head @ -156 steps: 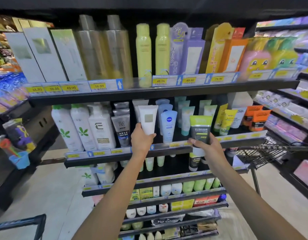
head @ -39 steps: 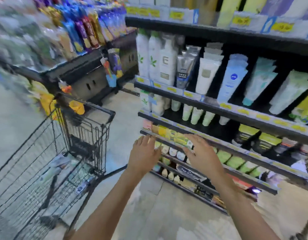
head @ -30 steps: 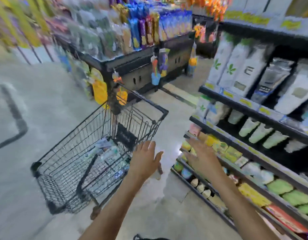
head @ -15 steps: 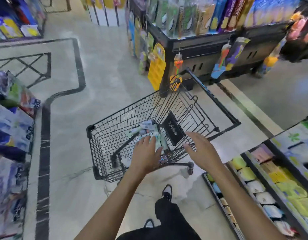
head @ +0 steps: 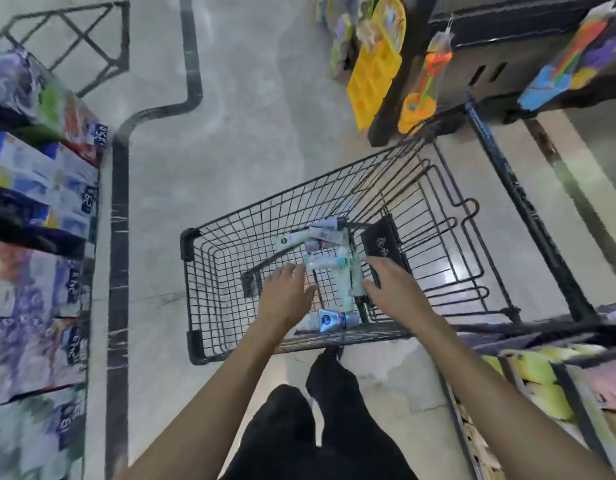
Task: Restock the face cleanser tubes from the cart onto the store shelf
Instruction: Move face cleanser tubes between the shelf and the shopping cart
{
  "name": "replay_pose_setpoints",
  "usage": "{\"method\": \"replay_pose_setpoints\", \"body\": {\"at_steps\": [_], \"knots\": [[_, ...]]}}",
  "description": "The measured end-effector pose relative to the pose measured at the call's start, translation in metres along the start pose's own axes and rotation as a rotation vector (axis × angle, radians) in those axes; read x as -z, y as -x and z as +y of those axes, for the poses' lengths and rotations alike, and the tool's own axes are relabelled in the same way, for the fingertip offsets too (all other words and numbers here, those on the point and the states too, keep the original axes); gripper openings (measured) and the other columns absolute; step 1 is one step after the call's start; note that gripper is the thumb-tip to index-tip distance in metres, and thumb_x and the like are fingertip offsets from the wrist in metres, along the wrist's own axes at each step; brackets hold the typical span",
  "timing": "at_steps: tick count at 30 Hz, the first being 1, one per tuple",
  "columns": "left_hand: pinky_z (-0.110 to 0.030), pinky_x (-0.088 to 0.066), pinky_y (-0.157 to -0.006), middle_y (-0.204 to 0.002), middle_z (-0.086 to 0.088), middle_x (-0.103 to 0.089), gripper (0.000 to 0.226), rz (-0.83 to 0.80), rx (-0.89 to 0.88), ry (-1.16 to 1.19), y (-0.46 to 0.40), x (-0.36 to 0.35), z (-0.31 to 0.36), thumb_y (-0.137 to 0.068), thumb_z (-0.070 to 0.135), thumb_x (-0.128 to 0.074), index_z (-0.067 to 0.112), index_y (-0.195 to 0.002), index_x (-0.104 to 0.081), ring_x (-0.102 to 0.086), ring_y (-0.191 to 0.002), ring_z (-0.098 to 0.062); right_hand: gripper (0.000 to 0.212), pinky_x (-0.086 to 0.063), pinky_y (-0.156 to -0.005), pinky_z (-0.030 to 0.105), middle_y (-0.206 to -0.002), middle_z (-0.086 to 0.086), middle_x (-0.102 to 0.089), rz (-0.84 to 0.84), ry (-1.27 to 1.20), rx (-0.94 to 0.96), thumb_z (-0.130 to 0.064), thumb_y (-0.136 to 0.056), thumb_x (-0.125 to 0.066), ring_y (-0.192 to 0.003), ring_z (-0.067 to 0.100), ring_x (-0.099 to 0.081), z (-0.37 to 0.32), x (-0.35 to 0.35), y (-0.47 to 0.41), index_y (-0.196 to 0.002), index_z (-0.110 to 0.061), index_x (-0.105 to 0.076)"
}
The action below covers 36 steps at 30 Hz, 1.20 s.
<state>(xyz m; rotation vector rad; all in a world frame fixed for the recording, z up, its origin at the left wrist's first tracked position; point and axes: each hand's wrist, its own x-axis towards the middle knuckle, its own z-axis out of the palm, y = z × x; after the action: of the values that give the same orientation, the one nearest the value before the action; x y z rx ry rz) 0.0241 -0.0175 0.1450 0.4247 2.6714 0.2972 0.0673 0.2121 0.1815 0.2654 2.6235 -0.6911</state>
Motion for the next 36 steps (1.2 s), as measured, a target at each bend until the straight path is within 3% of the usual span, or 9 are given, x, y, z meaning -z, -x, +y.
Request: {"method": "replay_pose_setpoints", "body": {"at_steps": [6, 11, 20, 24, 29, 34, 36], "knots": [[-0.052, -0.044, -0.109, -0.145, -0.015, -0.052, 0.055, -0.109, 0.086, 0.060, -0.072, -0.032, -0.023, -0.102, 0.042, -0.054, 0.010, -0.146, -0.045, -0.051, -0.132, -0.034, 0.056, -0.044, -0.108, 0.041, -0.154, 0.007, -0.049, -0.125, 0.036, -0.003, -0.038, -0.103, -0.057, -0.137, 0.028, -0.050, 0.015, -0.023, -0.098, -0.154, -0.020, -0.043], [-0.049, -0.049, -0.096, -0.136, -0.017, -0.055, 0.052, -0.132, 0.114, 0.036, -0.154, -0.074, -0.061, -0.099, 0.038, -0.058, 0.007, -0.140, -0.047, -0.056, -0.121, -0.036, 0.054, -0.047, -0.103, 0.042, -0.146, 0.010, -0.056, -0.157, 0.062, 0.023, -0.035, -0.101, -0.060, -0.129, 0.031, -0.056, 0.025, -0.067, -0.184, -0.151, -0.018, -0.045], [-0.052, -0.047, -0.098, -0.139, -0.019, -0.050, 0.048, -0.184, 0.091, -0.026, -0.289, -0.170, -0.121, -0.096, 0.018, -0.056, 0.006, -0.141, -0.044, -0.052, -0.122, -0.040, 0.066, -0.046, -0.108, 0.047, -0.152, 0.014, -0.049, -0.217, 0.138, 0.025, -0.026, -0.097, -0.065, -0.137, 0.036, -0.047, 0.059, -0.168, -0.318, -0.155, -0.012, -0.037], [-0.052, -0.048, -0.094, -0.132, -0.019, -0.055, 0.045, -0.172, 0.082, -0.082, -0.313, -0.199, -0.130, -0.093, 0.010, -0.058, 0.006, -0.137, -0.048, -0.057, -0.116, -0.041, 0.058, -0.051, -0.096, 0.051, -0.144, 0.017, -0.051, -0.177, 0.187, 0.074, -0.019, -0.096, -0.062, -0.127, 0.041, -0.051, 0.076, -0.197, -0.356, -0.149, -0.011, -0.042], [-0.053, -0.045, -0.098, -0.136, -0.019, -0.055, 0.050, -0.105, 0.066, -0.172, -0.324, -0.224, -0.141, -0.090, 0.008, -0.060, 0.005, -0.139, -0.048, -0.051, -0.123, -0.041, 0.054, -0.054, -0.079, 0.054, -0.134, 0.020, -0.051, -0.064, 0.337, 0.120, -0.020, -0.092, -0.071, -0.110, 0.045, -0.055, 0.089, -0.220, -0.375, -0.140, -0.009, -0.048], [-0.051, -0.045, -0.094, -0.137, -0.021, -0.051, 0.044, -0.123, 0.067, -0.185, -0.324, -0.230, -0.140, -0.094, 0.020, -0.063, 0.003, -0.133, -0.051, -0.049, -0.124, -0.041, 0.059, -0.051, -0.076, 0.051, -0.129, 0.019, -0.053, -0.028, 0.415, 0.136, -0.021, -0.083, -0.081, -0.104, 0.044, -0.056, 0.097, -0.230, -0.376, -0.132, -0.009, -0.050], [-0.050, -0.046, -0.089, -0.133, -0.023, -0.052, 0.048, -0.138, 0.086, -0.143, -0.320, -0.227, -0.139, -0.092, 0.015, -0.061, 0.005, -0.137, -0.046, -0.051, -0.120, -0.042, 0.054, -0.051, -0.079, 0.051, -0.128, 0.016, -0.056, -0.032, 0.374, 0.135, -0.022, -0.084, -0.079, -0.109, 0.042, -0.056, 0.098, -0.228, -0.372, -0.129, -0.011, -0.053]]}}
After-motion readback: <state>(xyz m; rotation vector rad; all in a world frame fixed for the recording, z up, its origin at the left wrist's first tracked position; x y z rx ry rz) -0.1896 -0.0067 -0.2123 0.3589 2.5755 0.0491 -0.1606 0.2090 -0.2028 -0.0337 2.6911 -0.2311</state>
